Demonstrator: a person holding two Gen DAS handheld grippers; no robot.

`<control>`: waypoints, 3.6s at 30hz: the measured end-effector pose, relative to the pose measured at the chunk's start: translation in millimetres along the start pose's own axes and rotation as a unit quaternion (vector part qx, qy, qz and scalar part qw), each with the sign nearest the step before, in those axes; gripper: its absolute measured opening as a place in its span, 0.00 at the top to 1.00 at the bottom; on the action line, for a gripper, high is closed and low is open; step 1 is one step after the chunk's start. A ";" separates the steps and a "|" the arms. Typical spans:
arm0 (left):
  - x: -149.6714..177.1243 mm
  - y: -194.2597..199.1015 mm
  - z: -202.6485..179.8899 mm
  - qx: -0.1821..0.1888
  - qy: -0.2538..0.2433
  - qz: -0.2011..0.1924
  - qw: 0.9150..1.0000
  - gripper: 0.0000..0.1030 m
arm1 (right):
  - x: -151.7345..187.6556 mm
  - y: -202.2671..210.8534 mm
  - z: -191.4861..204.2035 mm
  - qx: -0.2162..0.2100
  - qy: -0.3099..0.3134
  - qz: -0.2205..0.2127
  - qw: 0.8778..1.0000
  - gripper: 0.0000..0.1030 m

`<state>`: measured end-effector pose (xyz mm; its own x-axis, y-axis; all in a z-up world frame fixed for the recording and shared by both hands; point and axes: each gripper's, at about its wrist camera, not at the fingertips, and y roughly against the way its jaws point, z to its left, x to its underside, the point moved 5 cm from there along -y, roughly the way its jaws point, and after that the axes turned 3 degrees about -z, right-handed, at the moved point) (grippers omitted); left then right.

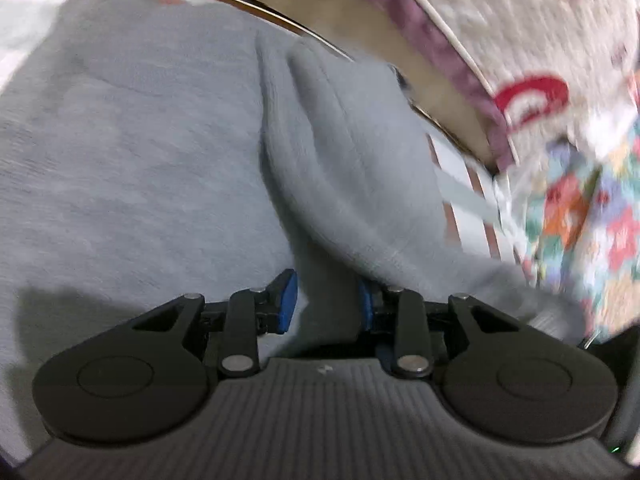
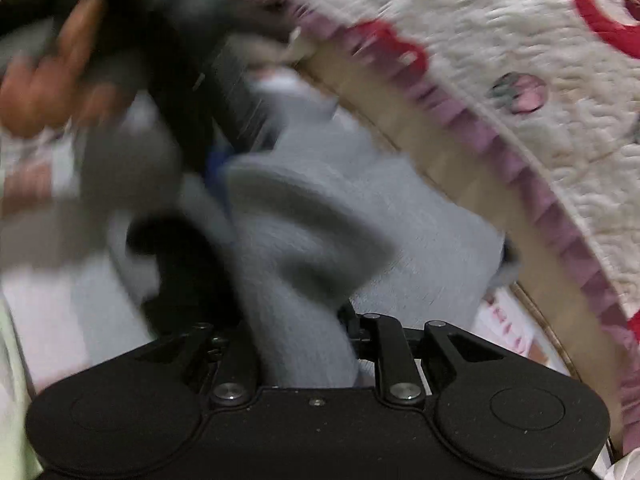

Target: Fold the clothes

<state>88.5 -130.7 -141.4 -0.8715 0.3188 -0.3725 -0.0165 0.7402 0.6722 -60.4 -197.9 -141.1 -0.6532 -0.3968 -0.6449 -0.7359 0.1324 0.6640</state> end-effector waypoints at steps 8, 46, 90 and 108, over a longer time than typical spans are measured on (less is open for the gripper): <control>-4.8 3.6 6.7 0.003 0.010 -0.003 1.000 0.66 | -17.8 8.3 -3.2 0.017 -0.006 -0.004 1.000 0.73; -29.6 45.2 25.9 -0.069 -0.029 -0.054 0.996 0.60 | -0.5 78.9 -96.7 0.171 -0.247 -0.072 0.951 0.86; -42.5 70.8 87.0 -0.087 -0.109 -0.090 0.986 0.87 | 93.8 -23.1 -183.3 0.048 -0.280 0.056 0.957 0.88; -36.9 60.0 78.8 -0.042 -0.101 -0.082 0.991 0.90 | 121.5 -26.3 -234.1 -0.009 -0.447 0.025 0.894 0.86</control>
<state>158.2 -51.4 -137.7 -0.7376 0.3166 -0.5963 -0.1982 0.7427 0.6396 -78.7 -462.3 -148.3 -0.5726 0.4945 -0.6539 -0.7046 0.1110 0.7009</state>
